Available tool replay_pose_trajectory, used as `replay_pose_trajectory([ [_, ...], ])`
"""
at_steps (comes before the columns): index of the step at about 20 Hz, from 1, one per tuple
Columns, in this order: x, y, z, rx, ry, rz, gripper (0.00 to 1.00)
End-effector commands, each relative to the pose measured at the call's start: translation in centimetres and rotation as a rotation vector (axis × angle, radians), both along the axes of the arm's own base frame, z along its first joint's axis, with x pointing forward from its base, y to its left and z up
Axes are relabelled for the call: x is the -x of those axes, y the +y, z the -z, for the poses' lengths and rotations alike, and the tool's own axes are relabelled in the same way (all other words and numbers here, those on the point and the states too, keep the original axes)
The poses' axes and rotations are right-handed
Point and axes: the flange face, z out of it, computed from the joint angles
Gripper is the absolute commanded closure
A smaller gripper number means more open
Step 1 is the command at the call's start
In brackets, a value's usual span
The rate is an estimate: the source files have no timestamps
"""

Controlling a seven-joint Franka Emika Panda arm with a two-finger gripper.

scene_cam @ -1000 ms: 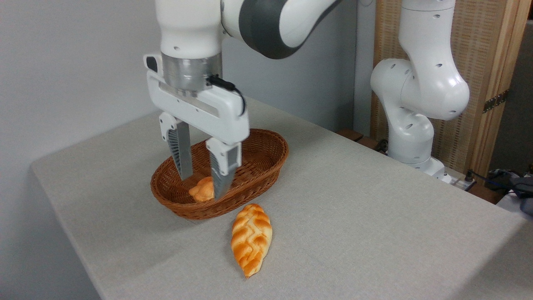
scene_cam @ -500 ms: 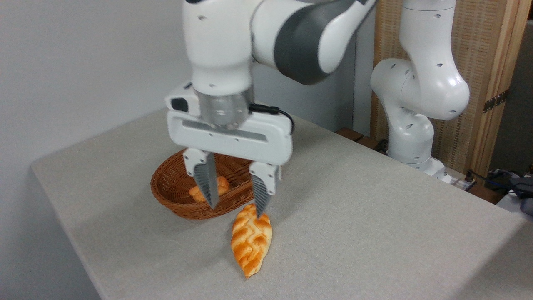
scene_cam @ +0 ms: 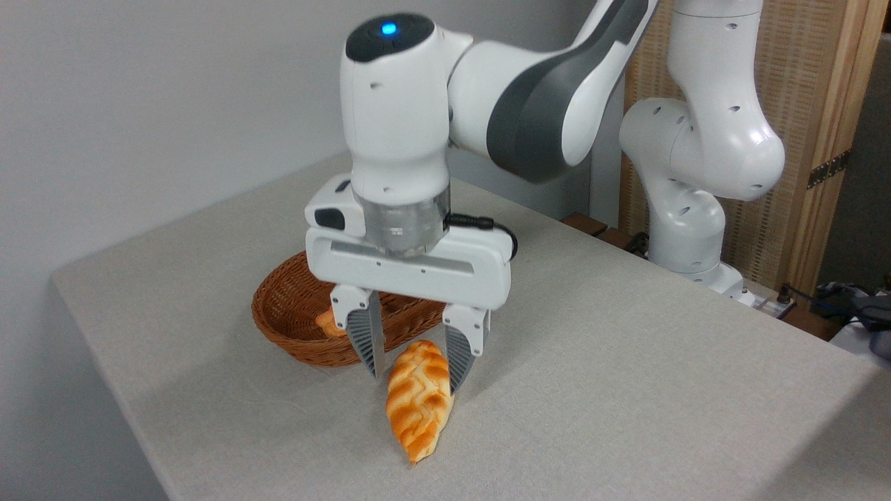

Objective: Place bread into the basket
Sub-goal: 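Close the gripper on the braided loaf's end and lift it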

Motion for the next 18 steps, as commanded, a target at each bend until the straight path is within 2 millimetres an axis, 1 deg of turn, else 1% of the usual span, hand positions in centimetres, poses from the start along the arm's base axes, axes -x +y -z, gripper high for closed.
replay_pose_trajectory([
  [1,-0.4,-0.6,2.1,-0.006,0.011,0.001,0.00],
  [7,-1.0,-1.3,3.6,-0.013,0.015,0.009,0.00],
  [10,-1.1,-2.3,4.0,-0.022,0.020,0.041,0.00],
  [11,-1.1,-2.3,4.0,-0.023,0.021,0.047,0.04],
  [12,-1.1,-2.3,4.0,-0.023,0.022,0.052,0.10],
  [14,-1.1,-2.3,4.1,-0.023,0.023,0.064,0.41],
  [15,-1.1,-2.3,4.1,-0.023,0.022,0.066,0.52],
  [16,-1.1,-2.3,4.1,-0.023,0.024,0.066,0.54],
  [18,-1.1,-2.3,4.1,-0.023,0.023,0.075,0.65],
])
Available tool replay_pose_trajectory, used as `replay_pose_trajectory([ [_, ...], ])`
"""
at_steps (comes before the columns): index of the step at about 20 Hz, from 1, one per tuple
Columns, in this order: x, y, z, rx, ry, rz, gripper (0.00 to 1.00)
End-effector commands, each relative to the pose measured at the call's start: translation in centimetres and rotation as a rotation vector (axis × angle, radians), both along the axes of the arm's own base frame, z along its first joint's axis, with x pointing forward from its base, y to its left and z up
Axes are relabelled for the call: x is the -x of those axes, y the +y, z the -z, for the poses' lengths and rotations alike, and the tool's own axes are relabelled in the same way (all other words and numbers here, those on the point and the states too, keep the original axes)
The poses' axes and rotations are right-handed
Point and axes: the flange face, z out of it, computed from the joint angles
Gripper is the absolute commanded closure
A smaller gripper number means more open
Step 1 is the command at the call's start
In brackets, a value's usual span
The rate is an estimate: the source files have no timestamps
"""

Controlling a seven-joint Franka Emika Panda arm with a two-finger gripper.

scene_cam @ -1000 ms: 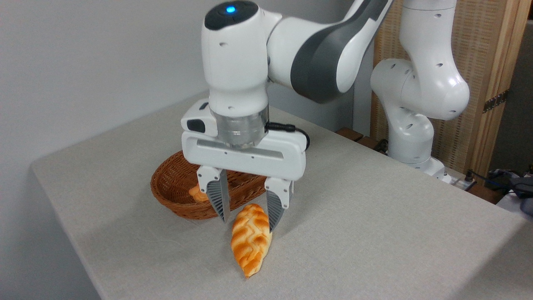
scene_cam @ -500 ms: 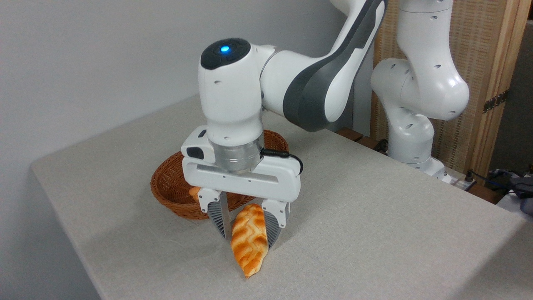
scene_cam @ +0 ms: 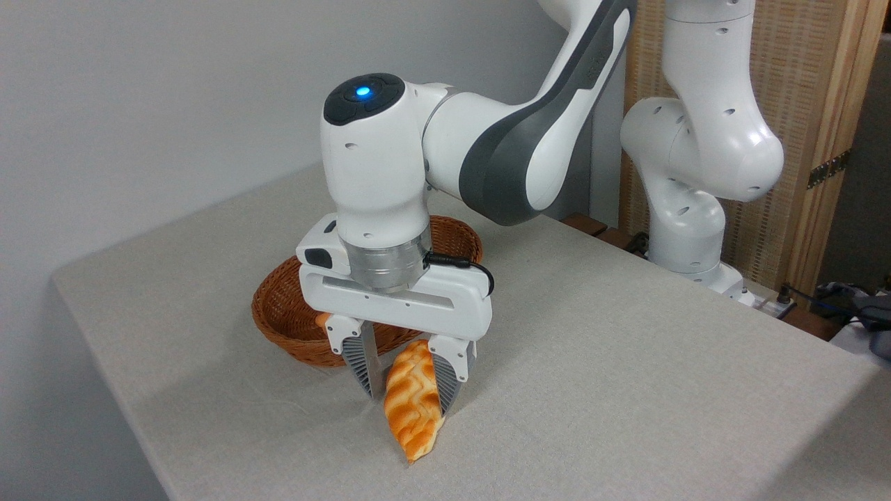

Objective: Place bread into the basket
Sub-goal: 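Close the gripper on the braided loaf's end and lift it, then carry the held loaf over the basket and lower it inside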

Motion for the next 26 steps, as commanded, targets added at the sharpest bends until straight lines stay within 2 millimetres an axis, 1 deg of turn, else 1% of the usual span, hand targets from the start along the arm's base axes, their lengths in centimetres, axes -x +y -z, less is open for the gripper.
replay_pose_trajectory([
  [1,0.0,-0.1,-0.1,-0.008,-0.011,0.031,0.67],
  [4,0.1,0.0,-0.2,-0.009,-0.009,0.066,0.77],
  [5,0.1,0.0,-0.2,-0.007,-0.007,0.076,0.79],
  [9,0.1,0.2,-0.4,-0.007,-0.012,0.078,0.78],
  [11,0.1,0.7,-1.1,-0.003,-0.027,0.066,0.78],
  [14,-0.1,1.1,-3.8,0.003,-0.080,0.055,0.77],
  [17,0.5,1.2,-7.1,0.015,-0.143,0.050,0.75],
  [18,0.6,1.2,-8.6,0.032,-0.171,0.041,0.75],
  [19,0.5,1.2,-9.2,0.043,-0.185,0.036,0.75],
  [20,0.6,0.9,-10.1,0.069,-0.204,0.027,0.75],
  [23,0.6,0.1,-11.3,0.112,-0.228,0.015,0.75],
  [25,0.7,-1.7,-11.6,0.143,-0.229,0.031,0.75],
  [26,0.7,-4.0,-11.6,0.153,-0.224,0.065,0.74],
])
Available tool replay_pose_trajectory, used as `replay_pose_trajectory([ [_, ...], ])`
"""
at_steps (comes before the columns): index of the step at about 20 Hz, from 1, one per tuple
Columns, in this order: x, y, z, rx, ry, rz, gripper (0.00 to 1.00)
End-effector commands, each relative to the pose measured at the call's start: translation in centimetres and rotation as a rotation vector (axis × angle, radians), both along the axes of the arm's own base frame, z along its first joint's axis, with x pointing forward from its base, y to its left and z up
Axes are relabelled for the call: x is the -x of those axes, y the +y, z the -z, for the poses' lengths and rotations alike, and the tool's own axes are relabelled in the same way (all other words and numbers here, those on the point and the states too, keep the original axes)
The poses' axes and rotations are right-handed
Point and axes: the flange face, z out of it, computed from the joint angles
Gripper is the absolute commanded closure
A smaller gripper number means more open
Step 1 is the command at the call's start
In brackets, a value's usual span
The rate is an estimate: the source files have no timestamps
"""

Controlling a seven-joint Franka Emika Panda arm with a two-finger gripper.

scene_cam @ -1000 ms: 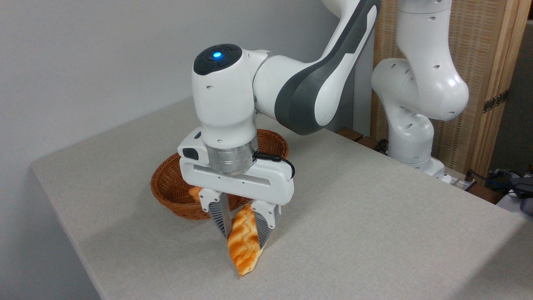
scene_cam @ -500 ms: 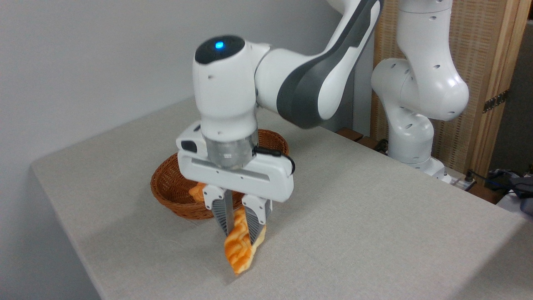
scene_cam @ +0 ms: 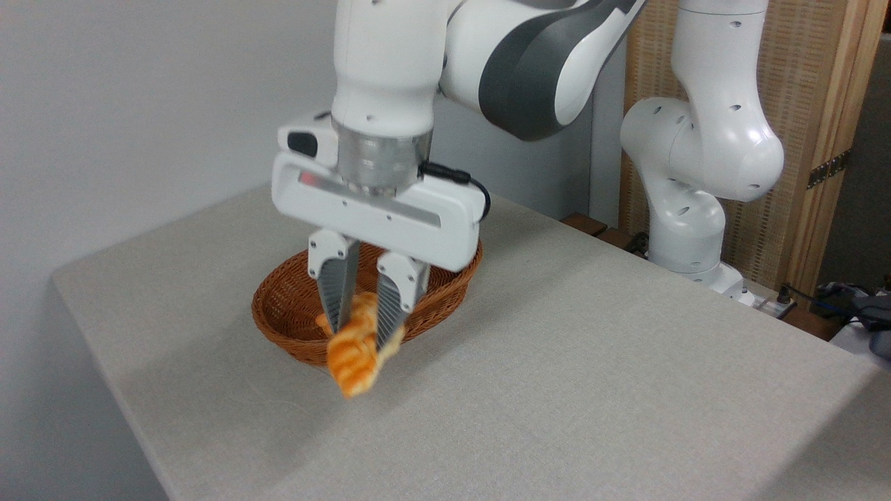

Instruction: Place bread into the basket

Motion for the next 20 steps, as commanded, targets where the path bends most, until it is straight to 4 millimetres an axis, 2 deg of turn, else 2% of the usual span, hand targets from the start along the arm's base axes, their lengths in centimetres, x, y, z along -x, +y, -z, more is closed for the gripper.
replay_pose_trajectory([
  [1,0.3,-5.7,-0.6,0.043,-0.004,0.088,0.74],
  [2,0.3,-6.4,-0.6,0.044,-0.004,0.099,0.74],
  [6,1.0,-12.3,0.0,0.037,0.008,0.209,0.69],
  [7,1.1,-12.9,0.0,0.036,0.008,0.218,0.64],
  [8,1.3,-13.9,0.1,0.036,0.009,0.234,0.36],
  [10,1.4,-14.6,0.6,0.036,0.020,0.241,0.00],
  [12,1.8,-16.5,0.7,0.030,0.023,0.278,0.00],
  [20,1.5,-16.2,1.1,0.015,0.023,0.285,0.00],
])
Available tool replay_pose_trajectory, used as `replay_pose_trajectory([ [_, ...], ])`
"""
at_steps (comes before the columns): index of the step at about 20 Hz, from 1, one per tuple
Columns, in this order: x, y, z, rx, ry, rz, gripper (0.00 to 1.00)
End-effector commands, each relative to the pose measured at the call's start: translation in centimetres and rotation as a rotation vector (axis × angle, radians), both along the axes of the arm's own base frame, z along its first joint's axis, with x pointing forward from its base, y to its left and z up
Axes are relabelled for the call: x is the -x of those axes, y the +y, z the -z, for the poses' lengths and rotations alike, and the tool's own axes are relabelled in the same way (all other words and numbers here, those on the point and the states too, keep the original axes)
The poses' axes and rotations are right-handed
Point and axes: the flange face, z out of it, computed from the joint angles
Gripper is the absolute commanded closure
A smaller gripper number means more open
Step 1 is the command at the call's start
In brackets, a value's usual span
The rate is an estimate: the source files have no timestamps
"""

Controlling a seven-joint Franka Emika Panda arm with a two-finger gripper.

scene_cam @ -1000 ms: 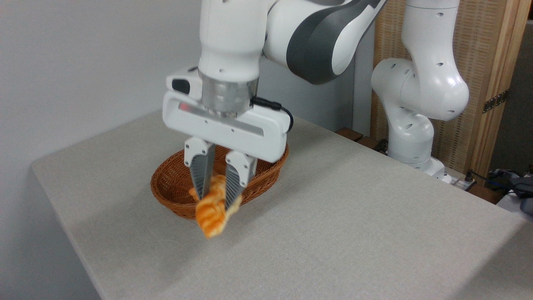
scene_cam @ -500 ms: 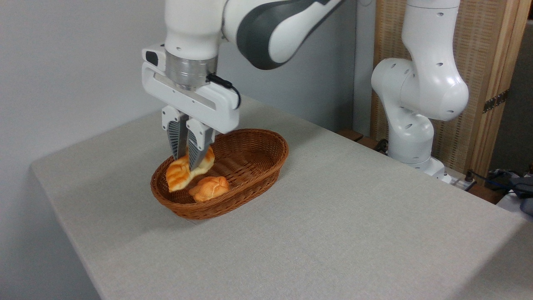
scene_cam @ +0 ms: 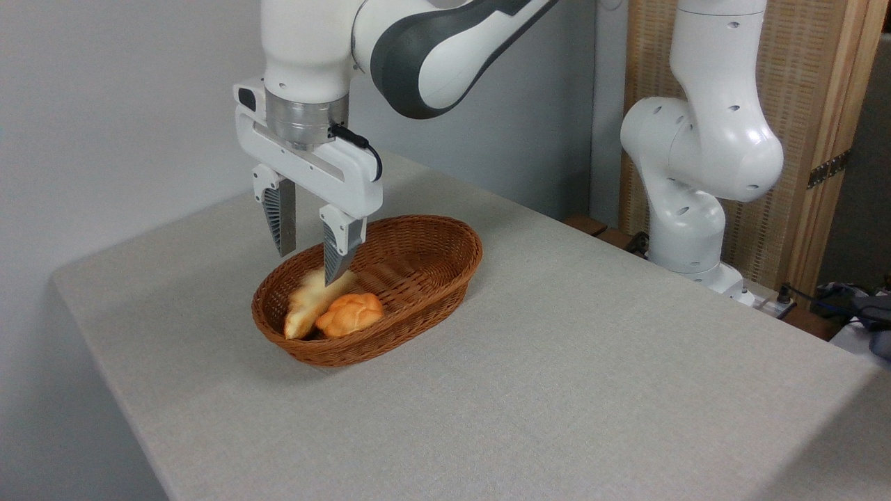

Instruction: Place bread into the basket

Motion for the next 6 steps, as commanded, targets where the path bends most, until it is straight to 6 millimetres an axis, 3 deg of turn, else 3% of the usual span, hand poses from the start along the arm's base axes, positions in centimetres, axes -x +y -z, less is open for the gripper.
replay_pose_trajectory([
  [1,-0.19,0.67,-0.39,0.002,-0.009,0.005,0.00],
  [6,-0.30,1.64,-0.82,-0.073,-0.037,0.023,0.00],
])
